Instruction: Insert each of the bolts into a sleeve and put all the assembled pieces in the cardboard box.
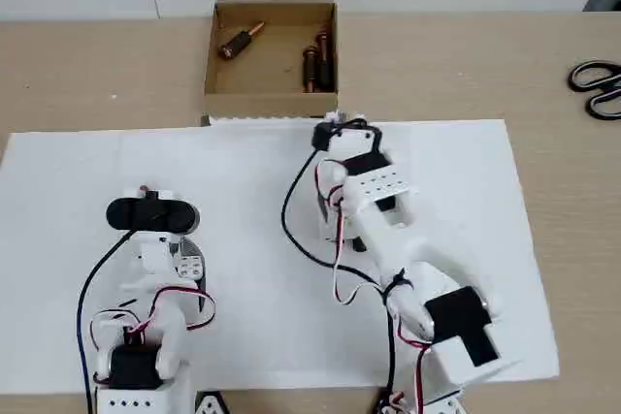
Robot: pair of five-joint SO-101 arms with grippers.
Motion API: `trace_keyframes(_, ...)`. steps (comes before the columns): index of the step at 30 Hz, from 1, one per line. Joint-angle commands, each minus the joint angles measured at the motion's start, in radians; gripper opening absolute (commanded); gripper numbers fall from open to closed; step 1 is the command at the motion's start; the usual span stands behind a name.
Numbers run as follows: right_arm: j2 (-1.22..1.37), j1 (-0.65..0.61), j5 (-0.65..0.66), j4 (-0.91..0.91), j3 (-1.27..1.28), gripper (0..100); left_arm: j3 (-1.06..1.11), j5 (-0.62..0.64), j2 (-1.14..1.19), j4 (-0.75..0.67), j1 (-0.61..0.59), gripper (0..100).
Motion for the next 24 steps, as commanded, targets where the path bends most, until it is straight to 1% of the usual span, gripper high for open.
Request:
trace_keyframes(1,0.061,-0.010,-0.006,0.007,0.011,15.5,-0.005,0.003,-0.009,-0.028,-0.006,1)
trace_keyframes(5,0.061,-0.008,-0.006,0.007,0.005,0.6,-0.005,0.003,-0.009,-0.028,-0.006,1)
trace_keyframes(14,0.051,-0.012,-0.008,0.021,-0.025,0.2,-0.005,0.003,-0.009,-0.026,-0.008,1)
trace_keyframes(20,-0.105,-0.007,-0.009,0.225,-0.170,0.2,-0.005,0.003,-0.009,-0.026,-0.008,1)
trace_keyframes(24,-0.229,-0.005,-0.006,0.337,-0.213,0.2,-0.007,-0.002,-0.009,-0.028,-0.003,1)
